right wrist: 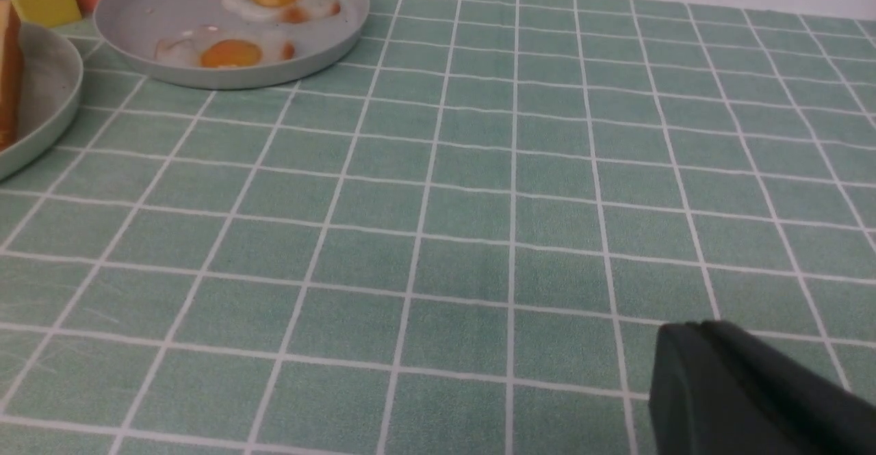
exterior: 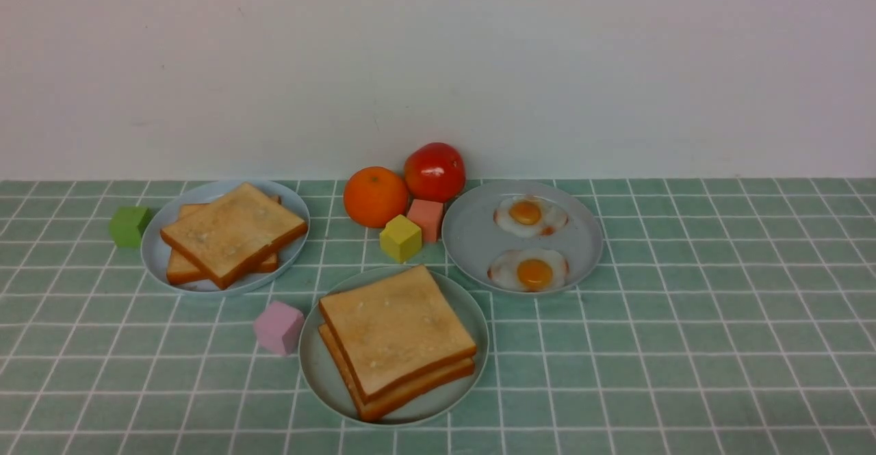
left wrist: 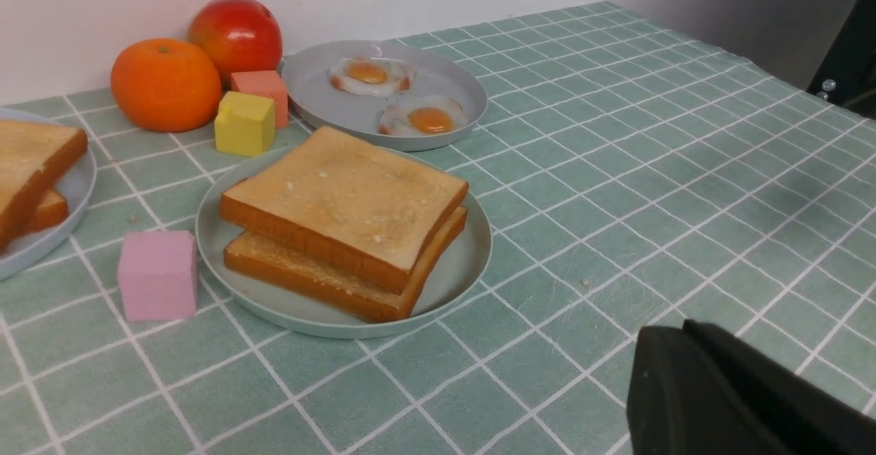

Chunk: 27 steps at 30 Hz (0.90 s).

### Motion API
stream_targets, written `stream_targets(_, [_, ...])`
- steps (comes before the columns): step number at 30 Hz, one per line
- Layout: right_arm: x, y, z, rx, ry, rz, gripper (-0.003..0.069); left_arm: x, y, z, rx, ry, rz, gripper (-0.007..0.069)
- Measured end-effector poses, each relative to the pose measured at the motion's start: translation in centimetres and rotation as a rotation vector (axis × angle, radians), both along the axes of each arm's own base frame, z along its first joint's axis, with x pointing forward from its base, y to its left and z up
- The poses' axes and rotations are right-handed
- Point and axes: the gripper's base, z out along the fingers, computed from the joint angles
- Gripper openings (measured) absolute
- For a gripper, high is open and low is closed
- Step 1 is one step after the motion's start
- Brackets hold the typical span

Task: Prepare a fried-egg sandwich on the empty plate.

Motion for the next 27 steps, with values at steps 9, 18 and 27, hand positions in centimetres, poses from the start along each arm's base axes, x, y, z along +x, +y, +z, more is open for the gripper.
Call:
stream_targets(9, [0.0, 0.0, 0.0, 0.000, 0.000, 0.000, 0.0004, 0.1, 1.4, 0.8, -0.134, -0.064, 0.229, -0.0013])
stream_targets(18, [0.0, 0.0, 0.0, 0.000, 0.000, 0.000, 0.0006, 1.1, 3.3, -2.6, -0.144, 0.040, 0.676, -0.0013])
stream_targets(27, [0.0, 0.0, 0.0, 0.000, -0.001, 0.000, 0.0011, 0.8, 3.4, -4.4, -0.069, 0.196, 0.711, -0.0013])
